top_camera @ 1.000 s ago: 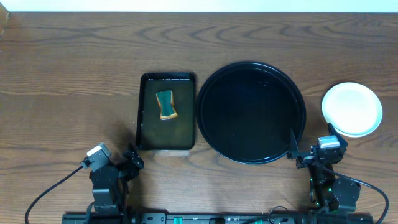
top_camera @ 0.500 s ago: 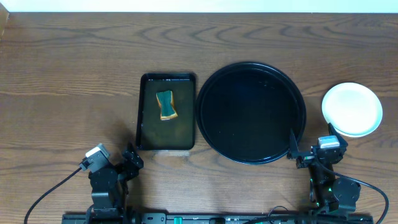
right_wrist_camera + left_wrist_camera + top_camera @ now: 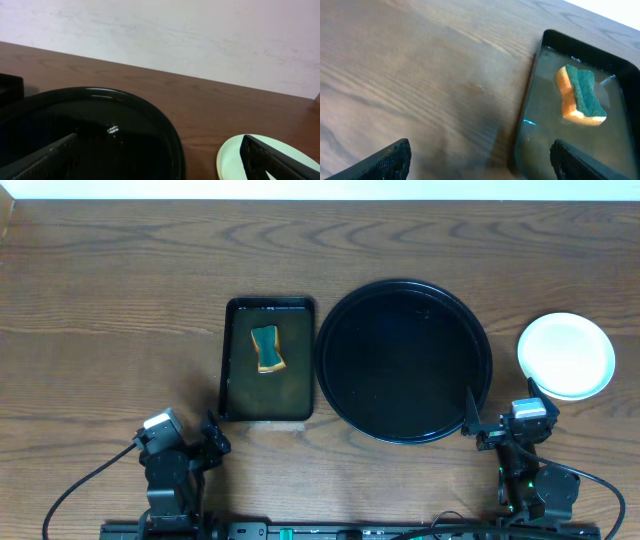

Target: Clean dirty plates on tray and stack at the side

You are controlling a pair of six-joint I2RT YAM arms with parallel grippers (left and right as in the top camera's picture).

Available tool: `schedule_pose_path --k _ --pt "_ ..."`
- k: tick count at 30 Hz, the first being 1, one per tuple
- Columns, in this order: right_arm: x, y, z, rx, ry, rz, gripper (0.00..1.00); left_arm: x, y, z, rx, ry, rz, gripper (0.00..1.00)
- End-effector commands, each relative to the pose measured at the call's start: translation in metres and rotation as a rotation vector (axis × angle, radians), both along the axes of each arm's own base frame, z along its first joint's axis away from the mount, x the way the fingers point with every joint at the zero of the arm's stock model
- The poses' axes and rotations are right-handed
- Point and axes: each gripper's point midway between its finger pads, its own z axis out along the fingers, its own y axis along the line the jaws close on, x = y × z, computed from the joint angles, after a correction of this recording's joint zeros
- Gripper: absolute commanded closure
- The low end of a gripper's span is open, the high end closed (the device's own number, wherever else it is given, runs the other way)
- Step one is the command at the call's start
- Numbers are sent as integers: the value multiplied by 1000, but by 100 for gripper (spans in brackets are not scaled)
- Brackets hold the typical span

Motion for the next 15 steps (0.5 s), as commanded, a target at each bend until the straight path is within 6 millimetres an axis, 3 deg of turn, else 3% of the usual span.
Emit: schedule_pose_path --k 1,5,11,15 --pt "-1 4 0 12 1 21 1 0 5 -2 109 16 -28 10" --pt "-1 4 0 12 1 20 1 7 5 10 110 -38 -28 11" --pt "-1 4 0 12 0 21 1 33 9 60 142 -326 8 11" --pt "-1 4 0 12 0 21 1 41 9 69 149 -435 14 11"
